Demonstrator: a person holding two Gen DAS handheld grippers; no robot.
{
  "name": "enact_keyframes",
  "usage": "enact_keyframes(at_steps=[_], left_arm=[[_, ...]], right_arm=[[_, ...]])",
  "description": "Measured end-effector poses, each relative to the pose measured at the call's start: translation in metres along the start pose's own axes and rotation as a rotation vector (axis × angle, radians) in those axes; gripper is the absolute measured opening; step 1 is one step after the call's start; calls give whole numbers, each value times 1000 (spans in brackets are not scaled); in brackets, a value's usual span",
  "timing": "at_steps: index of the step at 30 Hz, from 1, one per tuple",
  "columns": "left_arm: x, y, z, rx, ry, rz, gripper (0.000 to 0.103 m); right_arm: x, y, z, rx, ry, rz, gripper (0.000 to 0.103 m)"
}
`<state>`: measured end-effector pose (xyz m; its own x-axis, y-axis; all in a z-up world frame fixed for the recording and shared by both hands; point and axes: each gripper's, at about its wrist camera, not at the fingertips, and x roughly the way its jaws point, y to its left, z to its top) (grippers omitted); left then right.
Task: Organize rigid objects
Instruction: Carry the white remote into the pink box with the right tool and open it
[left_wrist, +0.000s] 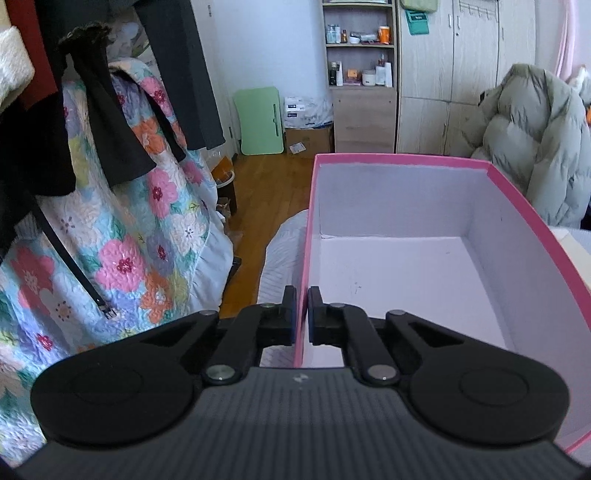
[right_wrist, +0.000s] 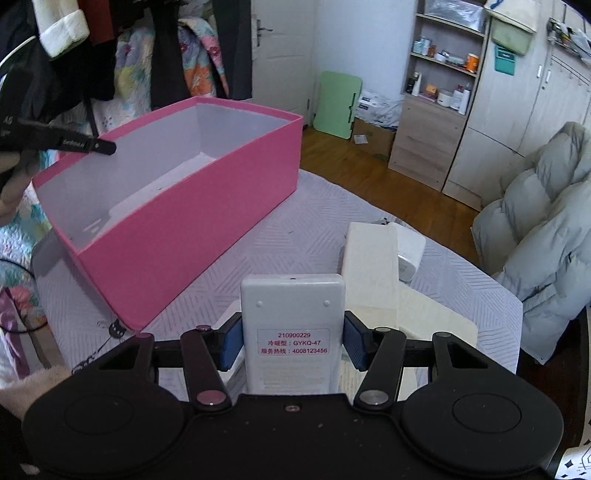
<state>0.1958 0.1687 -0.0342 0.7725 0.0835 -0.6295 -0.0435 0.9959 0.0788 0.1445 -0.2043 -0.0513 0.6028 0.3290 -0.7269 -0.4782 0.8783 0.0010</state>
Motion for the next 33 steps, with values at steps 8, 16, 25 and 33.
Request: enact_keyframes(at_steps=[8, 16, 25, 33], left_arm=[[2, 7, -2, -51, -14, -19, 5], [3, 9, -4, -61, -25, -26, 5], [3, 13, -3, -76, -16, -38, 5], [8, 19, 0, -122, 2, -62, 5]], right_arm=[[-19, -7, 17, 72, -73, 20, 61], [-47, 3, 58, 51, -210, 40, 61], [-44, 30, 129, 10, -306, 298, 61], [93, 74, 160, 70, -98, 452, 61]])
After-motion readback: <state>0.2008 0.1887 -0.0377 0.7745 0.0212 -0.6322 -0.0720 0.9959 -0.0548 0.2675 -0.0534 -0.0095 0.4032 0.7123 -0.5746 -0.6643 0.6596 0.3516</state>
